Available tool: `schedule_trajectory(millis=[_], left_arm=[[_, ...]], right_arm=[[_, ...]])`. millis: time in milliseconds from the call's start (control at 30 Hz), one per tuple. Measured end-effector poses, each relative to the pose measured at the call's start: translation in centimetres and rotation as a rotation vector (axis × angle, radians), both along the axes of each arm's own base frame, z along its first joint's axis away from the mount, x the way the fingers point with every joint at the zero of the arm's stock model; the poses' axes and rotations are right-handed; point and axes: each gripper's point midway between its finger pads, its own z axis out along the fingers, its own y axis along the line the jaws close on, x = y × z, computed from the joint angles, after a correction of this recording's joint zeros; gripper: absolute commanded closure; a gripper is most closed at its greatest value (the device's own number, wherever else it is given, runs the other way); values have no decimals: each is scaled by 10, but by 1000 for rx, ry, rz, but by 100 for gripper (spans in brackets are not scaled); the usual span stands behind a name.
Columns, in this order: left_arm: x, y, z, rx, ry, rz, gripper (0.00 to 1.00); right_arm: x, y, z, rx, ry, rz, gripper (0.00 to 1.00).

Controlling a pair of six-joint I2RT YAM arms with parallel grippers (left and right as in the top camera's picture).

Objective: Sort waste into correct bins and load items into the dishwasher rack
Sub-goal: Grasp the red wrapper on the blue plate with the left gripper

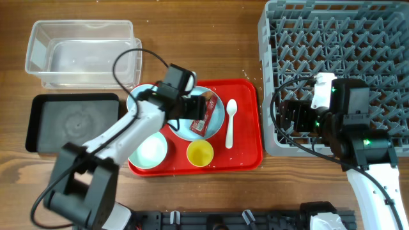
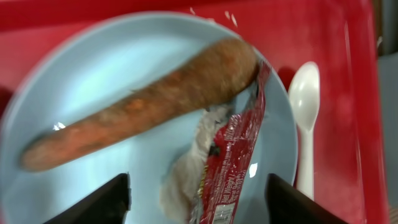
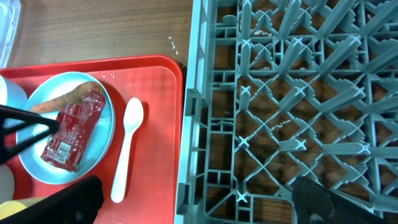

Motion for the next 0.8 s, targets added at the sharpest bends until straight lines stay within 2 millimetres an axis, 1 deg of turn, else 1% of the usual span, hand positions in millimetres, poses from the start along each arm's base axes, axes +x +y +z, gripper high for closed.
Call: schedule_trajectory(millis=[33, 67, 100, 133, 167, 233, 333, 367, 433, 500, 567, 600, 633, 667, 700, 733, 767, 800], left_arm=[[-4, -6, -7, 6, 17, -16, 54], [-7, -10, -12, 9, 27, -25, 58], [-9, -15, -16, 14, 33, -40, 69], [-12, -17, -20, 20, 41, -53, 87], [-14, -19, -24, 22, 52, -55, 96], [-17, -21, -29, 38, 58, -70, 96], [-12, -13, -29, 83, 37, -45, 96], [-9, -9, -27, 106, 29, -34, 96], [-2, -2, -16, 139, 4, -8, 96], [17, 13, 17, 157, -72, 52, 96], [47, 36, 76, 118, -225, 153, 96], [59, 52, 103, 96, -297, 209, 96], [67, 67, 122, 85, -346, 256, 96], [78, 90, 143, 70, -413, 326, 96], [88, 115, 156, 65, -456, 395, 96], [95, 134, 160, 69, -475, 442, 96], [99, 145, 161, 75, -484, 471, 96], [106, 171, 161, 89, -497, 534, 96]], right_arm=[[0, 0, 0, 0, 0, 0, 0], [0, 0, 0, 0, 0, 0, 0], [0, 0, 0, 0, 0, 0, 0], [0, 0, 0, 0, 0, 0, 1], [0, 0, 0, 0, 0, 0, 0], [0, 0, 0, 0, 0, 0, 0], [0, 0, 0, 0, 0, 0, 0], [0, 0, 0, 0, 1, 0, 0], [0, 0, 0, 0, 0, 0, 0], [0, 0, 0, 0, 0, 0, 0], [0, 0, 0, 0, 0, 0, 0], [0, 0, 0, 0, 0, 0, 0], [0, 0, 0, 0, 0, 0, 0], [0, 0, 0, 0, 0, 0, 0], [0, 0, 0, 0, 0, 0, 0], [0, 0, 0, 0, 0, 0, 0], [0, 0, 0, 0, 1, 0, 0], [0, 0, 0, 0, 1, 0, 0]])
